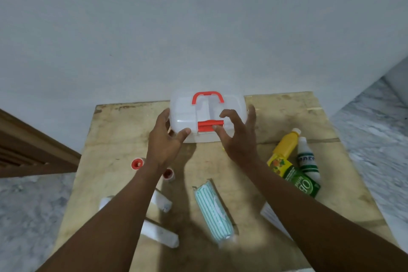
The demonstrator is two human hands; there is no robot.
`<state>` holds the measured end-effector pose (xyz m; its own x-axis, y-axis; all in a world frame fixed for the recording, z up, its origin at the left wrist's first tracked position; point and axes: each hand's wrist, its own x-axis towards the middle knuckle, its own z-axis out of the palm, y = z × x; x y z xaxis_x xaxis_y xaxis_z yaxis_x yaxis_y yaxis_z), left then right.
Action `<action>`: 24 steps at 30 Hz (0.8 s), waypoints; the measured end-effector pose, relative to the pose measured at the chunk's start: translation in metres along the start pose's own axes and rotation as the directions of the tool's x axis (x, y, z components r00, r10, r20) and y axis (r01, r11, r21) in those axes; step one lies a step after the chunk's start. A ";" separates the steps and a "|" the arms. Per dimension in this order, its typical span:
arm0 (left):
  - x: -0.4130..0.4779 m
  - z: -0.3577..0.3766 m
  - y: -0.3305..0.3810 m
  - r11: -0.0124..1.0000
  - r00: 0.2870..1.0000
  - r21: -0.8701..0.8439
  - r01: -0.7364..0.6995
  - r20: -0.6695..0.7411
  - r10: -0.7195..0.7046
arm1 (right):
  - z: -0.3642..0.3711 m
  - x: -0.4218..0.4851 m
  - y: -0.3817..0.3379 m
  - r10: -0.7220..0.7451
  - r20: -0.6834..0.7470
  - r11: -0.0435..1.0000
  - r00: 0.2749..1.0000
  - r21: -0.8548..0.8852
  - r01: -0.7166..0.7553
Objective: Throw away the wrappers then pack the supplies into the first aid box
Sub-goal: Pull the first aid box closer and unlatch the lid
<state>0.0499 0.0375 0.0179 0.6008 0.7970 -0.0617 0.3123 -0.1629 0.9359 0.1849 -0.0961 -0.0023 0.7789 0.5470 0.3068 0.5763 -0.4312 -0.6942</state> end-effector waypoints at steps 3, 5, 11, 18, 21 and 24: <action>0.002 -0.004 -0.001 1.000 1.000 0.020 -0.011 0.017 0.011 | -0.002 -0.002 -0.007 -0.007 -0.038 0.998 0.999 0.062 0.009; 0.001 -0.004 -0.003 0.999 0.999 0.048 -0.026 0.032 0.025 | -0.005 0.000 -0.008 0.009 0.015 0.998 1.000 0.058 -0.010; -0.002 -0.002 -0.006 1.000 0.999 -0.002 0.000 0.036 0.000 | -0.010 0.002 -0.015 0.027 0.102 0.994 0.994 -0.110 -0.016; -0.003 0.000 -0.002 1.000 0.998 -0.016 -0.009 0.056 0.010 | -0.022 0.015 -0.032 0.082 0.155 0.989 0.984 -0.135 -0.061; -0.002 -0.001 0.003 1.000 0.997 -0.017 0.005 0.073 -0.004 | -0.029 0.031 -0.045 0.044 0.101 0.994 0.994 -0.103 -0.034; -0.002 -0.002 -0.003 1.000 0.997 0.018 -0.010 0.075 0.008 | -0.031 0.049 -0.050 -0.065 -0.022 0.988 0.998 -0.139 0.062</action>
<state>0.0462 0.0376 0.0160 0.6569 0.7498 -0.0799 0.3194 -0.1807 0.9302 0.2016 -0.0702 0.0678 0.7449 0.5580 0.3659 0.6520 -0.4925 -0.5765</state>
